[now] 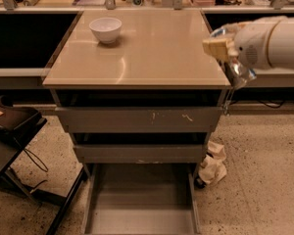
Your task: Pick redbull can from bottom drawer and place on counter
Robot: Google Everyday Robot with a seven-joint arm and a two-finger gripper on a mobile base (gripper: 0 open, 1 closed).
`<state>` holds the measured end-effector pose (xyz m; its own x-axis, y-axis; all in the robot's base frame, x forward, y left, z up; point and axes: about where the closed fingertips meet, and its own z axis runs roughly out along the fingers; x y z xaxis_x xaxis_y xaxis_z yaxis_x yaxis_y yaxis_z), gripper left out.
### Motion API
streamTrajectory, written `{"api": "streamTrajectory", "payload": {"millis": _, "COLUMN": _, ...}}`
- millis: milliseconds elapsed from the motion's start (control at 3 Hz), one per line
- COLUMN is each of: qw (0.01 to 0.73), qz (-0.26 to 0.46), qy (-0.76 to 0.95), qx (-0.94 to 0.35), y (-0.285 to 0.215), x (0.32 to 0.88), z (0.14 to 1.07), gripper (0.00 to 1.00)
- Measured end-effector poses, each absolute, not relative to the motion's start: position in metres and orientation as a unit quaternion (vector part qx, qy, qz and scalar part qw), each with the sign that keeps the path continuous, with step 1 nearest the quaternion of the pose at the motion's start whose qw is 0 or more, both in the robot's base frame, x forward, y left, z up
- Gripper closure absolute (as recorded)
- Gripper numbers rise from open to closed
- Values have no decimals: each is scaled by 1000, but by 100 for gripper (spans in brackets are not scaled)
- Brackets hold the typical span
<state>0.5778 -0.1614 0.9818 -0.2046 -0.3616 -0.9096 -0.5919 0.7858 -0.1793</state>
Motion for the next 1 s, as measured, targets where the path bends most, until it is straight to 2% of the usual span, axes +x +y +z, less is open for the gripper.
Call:
{"api": "streamTrajectory", "payload": {"millis": 667, "qw": 433, "qz": 103, "qy": 833, "qx": -329, "y": -212, "x": 684, "z": 920, "gripper": 100}}
{"api": "streamTrajectory", "payload": {"millis": 1000, "qw": 414, "qz": 102, "qy": 836, "qx": -346, "y": -206, "x": 700, "z": 925, "gripper": 100}}
